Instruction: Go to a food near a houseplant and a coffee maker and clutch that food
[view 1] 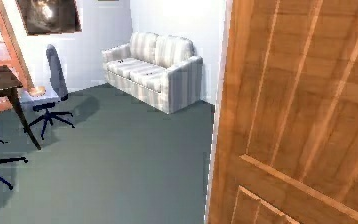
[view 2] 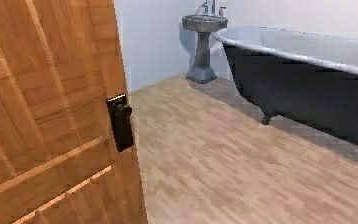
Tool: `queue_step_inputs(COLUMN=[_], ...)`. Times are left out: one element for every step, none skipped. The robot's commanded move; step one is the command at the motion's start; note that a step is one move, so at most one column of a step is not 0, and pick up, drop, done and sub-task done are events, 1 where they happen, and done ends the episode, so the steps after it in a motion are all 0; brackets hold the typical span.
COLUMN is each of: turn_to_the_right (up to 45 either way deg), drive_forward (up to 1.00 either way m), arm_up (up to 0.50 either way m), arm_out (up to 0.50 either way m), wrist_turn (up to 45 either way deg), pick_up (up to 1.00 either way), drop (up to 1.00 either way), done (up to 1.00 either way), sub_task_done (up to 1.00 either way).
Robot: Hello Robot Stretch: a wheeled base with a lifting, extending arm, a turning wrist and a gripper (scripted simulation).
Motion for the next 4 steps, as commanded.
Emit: queue_step_inputs(turn_to_the_right=[0.0,-42.0,0.0,-27.0], drive_forward=[0.25,0.0,0.5,0.0], arm_up=[0.0,0.0,0.0,0.0], arm_out=[0.0,0.0,0.0,0.0], wrist_turn=[0.0,0.0,0.0,0.0], pick_up=[0.0,0.0,0.0,0.0], drop=[0.0,0.0,0.0,0.0], done=[0.0,0.0,0.0,0.0], sub_task_done=[0.0,0.0,0.0,0.0])
